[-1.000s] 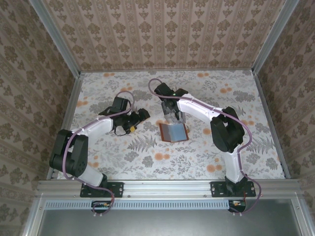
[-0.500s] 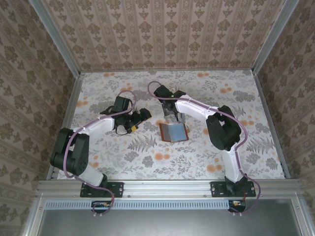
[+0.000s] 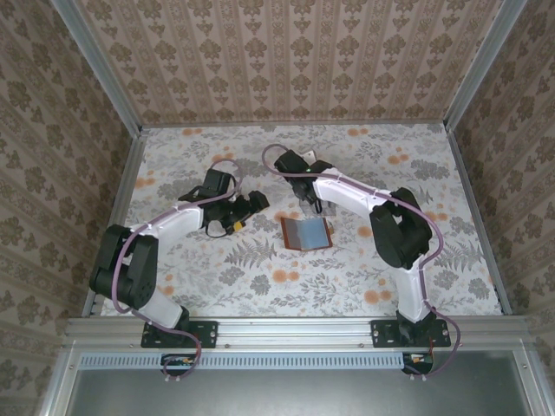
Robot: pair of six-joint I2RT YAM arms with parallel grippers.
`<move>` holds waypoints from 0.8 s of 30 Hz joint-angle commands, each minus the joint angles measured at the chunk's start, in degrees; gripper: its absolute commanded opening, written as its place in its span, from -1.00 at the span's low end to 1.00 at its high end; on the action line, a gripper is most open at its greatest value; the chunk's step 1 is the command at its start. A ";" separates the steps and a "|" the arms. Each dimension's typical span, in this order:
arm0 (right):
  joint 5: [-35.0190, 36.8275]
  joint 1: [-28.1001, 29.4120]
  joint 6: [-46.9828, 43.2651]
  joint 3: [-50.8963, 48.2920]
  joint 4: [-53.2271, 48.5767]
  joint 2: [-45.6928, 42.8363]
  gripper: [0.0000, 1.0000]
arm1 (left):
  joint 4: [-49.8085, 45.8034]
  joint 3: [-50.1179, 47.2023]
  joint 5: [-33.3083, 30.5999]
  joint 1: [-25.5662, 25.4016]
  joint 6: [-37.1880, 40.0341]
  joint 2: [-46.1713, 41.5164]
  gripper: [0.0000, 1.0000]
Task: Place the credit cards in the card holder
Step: Pick up the credit card from the storage box.
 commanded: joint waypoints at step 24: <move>-22.95 -5.77 5.47 -3.96 0.52 -9.18 -0.95 | 0.88 0.64 -0.16 -1.39 -0.30 1.33 1.00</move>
